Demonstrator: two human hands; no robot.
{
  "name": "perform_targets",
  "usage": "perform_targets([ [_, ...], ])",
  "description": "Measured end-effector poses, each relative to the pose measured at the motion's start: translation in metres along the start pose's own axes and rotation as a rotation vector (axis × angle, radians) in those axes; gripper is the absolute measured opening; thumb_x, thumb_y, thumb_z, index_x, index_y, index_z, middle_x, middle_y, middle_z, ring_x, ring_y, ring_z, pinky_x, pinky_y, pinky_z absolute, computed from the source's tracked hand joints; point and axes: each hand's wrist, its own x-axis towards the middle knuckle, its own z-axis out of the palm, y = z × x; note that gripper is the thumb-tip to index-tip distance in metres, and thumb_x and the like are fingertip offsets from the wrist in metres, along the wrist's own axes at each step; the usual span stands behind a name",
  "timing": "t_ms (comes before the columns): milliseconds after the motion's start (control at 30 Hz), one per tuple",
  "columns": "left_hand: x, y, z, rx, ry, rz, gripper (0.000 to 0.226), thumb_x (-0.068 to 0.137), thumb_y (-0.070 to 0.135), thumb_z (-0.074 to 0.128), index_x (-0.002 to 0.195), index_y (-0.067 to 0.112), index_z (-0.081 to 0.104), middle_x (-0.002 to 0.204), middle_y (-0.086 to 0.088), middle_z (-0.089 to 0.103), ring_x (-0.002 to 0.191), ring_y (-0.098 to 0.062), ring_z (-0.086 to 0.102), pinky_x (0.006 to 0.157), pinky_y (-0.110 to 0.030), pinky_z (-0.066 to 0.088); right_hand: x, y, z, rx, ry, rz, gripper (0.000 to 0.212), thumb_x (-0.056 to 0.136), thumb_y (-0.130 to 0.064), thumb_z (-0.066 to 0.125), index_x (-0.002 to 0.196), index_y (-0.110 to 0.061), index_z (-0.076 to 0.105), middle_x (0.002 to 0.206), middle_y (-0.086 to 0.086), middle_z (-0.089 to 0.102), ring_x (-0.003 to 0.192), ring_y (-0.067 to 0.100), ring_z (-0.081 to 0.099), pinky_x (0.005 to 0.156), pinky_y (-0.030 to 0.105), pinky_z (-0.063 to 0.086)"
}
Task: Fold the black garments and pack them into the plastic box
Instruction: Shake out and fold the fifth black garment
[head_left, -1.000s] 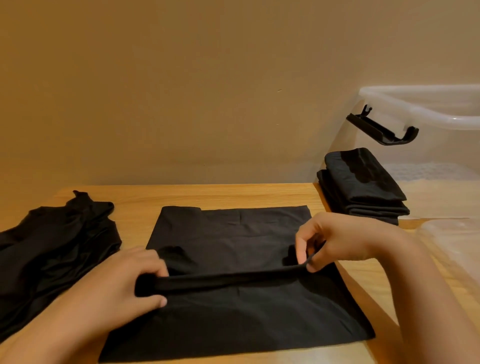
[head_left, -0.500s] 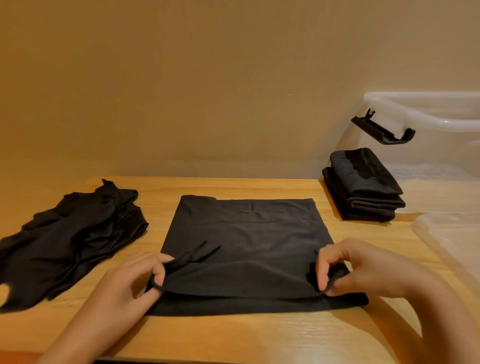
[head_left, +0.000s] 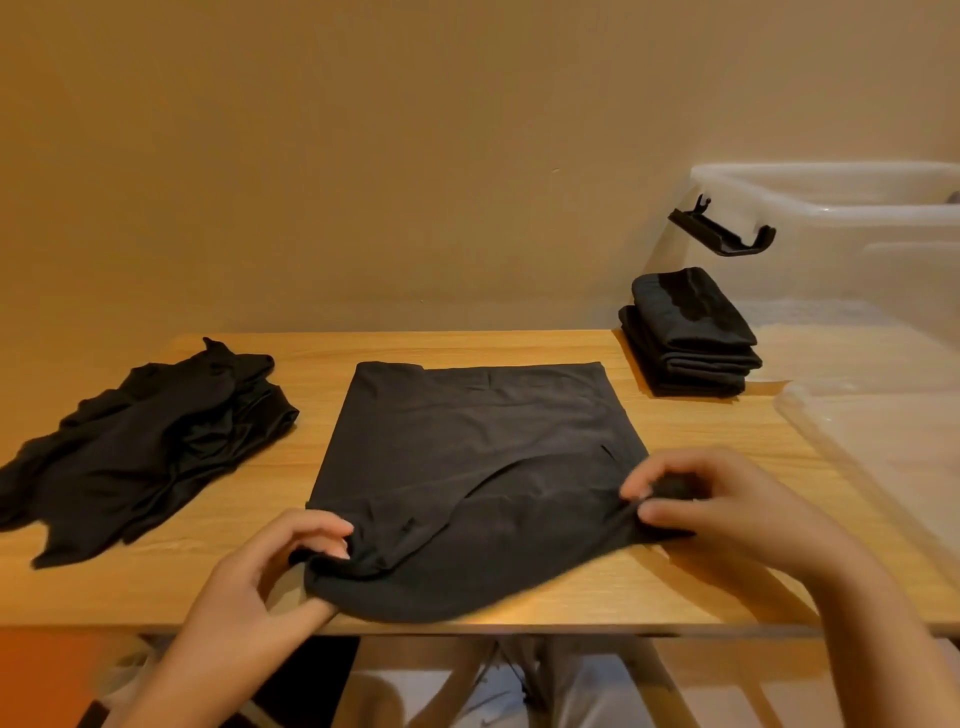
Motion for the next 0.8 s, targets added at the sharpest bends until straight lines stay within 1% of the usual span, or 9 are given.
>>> perform_targets([
  [67, 0.0, 0.002, 0.0, 0.016, -0.012, -0.04, 0.051, 0.07, -0.012, 0.076, 0.079, 0.037, 0.071, 0.089, 0.009, 0.07, 0.092, -0.004, 0.065, 0.088, -0.021, 0.05, 0.017, 0.002, 0.0, -0.029, 0.157, 0.003, 0.021, 0.087, -0.013, 0.067, 0.086, -0.033, 0.073, 0.091, -0.015, 0.069, 0.091, 0.001, 0.063, 0.075, 0.02, 0.051],
  [100, 0.0, 0.002, 0.0, 0.027, -0.01, -0.053, 0.047, 0.07, -0.009, 0.077, 0.078, 0.038, 0.071, 0.092, 0.013, 0.07, 0.094, 0.0, 0.063, 0.089, -0.023, 0.048, 0.028, 0.004, 0.0, -0.077, 0.216, -0.006, 0.019, 0.087, -0.013, 0.066, 0.087, -0.031, 0.073, 0.091, -0.015, 0.069, 0.091, 0.001, 0.062, 0.077, 0.019, 0.05],
  [167, 0.001, 0.004, 0.001, 0.047, 0.013, -0.066, 0.044, 0.072, -0.004, 0.078, 0.079, 0.039, 0.071, 0.093, 0.017, 0.069, 0.097, 0.002, 0.06, 0.092, -0.026, 0.043, 0.049, 0.005, 0.003, -0.197, 0.268, -0.016, 0.015, 0.088, -0.014, 0.066, 0.087, -0.029, 0.07, 0.094, -0.015, 0.065, 0.093, 0.002, 0.059, 0.083, 0.02, 0.047],
  [267, 0.0, 0.009, 0.002, 0.047, 0.032, -0.071, 0.043, 0.073, -0.002, 0.077, 0.079, 0.04, 0.071, 0.093, 0.019, 0.068, 0.1, 0.001, 0.06, 0.095, -0.028, 0.042, 0.072, 0.007, 0.007, -0.384, 0.21, 0.007, 0.015, 0.088, -0.014, 0.066, 0.087, -0.029, 0.066, 0.103, -0.011, 0.062, 0.098, 0.007, 0.057, 0.088, 0.02, 0.045],
  [333, 0.0, 0.009, 0.001, 0.057, 0.028, -0.07, 0.044, 0.074, -0.002, 0.077, 0.079, 0.041, 0.071, 0.093, 0.02, 0.069, 0.097, 0.006, 0.059, 0.095, -0.028, 0.041, 0.079, 0.01, 0.009, -0.484, 0.169, 0.022, 0.015, 0.089, -0.015, 0.066, 0.094, -0.029, 0.066, 0.104, -0.01, 0.061, 0.098, 0.009, 0.057, 0.086, 0.02, 0.046],
  [433, 0.0, 0.009, 0.001, 0.057, 0.027, -0.077, 0.045, 0.075, -0.001, 0.076, 0.08, 0.043, 0.071, 0.093, 0.022, 0.069, 0.095, 0.01, 0.058, 0.094, -0.028, 0.041, 0.083, 0.011, 0.01, -0.548, 0.168, 0.031, 0.019, 0.089, -0.016, 0.066, 0.104, -0.027, 0.068, 0.108, -0.007, 0.061, 0.099, 0.01, 0.058, 0.088, 0.024, 0.048],
  [533, 0.0, 0.009, 0.001, 0.055, 0.019, -0.081, 0.045, 0.075, 0.0, 0.076, 0.079, 0.044, 0.071, 0.092, 0.024, 0.068, 0.095, 0.012, 0.057, 0.093, -0.026, 0.041, 0.084, 0.012, 0.01, -0.55, 0.166, 0.043, 0.023, 0.09, -0.016, 0.065, 0.111, -0.025, 0.068, 0.111, -0.006, 0.064, 0.101, 0.01, 0.059, 0.09, 0.025, 0.049],
  [667, 0.0, 0.007, 0.0, 0.077, 0.018, -0.07, 0.044, 0.076, 0.003, 0.076, 0.08, 0.046, 0.071, 0.093, 0.026, 0.068, 0.097, 0.013, 0.056, 0.091, -0.023, 0.039, 0.082, 0.013, 0.011, -0.582, 0.173, 0.043, 0.015, 0.092, -0.019, 0.062, 0.104, -0.024, 0.069, 0.108, -0.003, 0.063, 0.096, 0.012, 0.058, 0.089, 0.026, 0.049],
  [800, -0.001, 0.006, -0.002, 0.086, 0.012, -0.054, 0.045, 0.076, 0.002, 0.076, 0.08, 0.046, 0.071, 0.092, 0.025, 0.069, 0.097, 0.011, 0.058, 0.088, -0.019, 0.04, 0.075, 0.015, 0.013, -0.553, 0.224, -0.014, 0.01, 0.093, -0.018, 0.059, 0.093, -0.027, 0.062, 0.104, -0.005, 0.056, 0.095, 0.01, 0.053, 0.086, 0.024, 0.047],
])
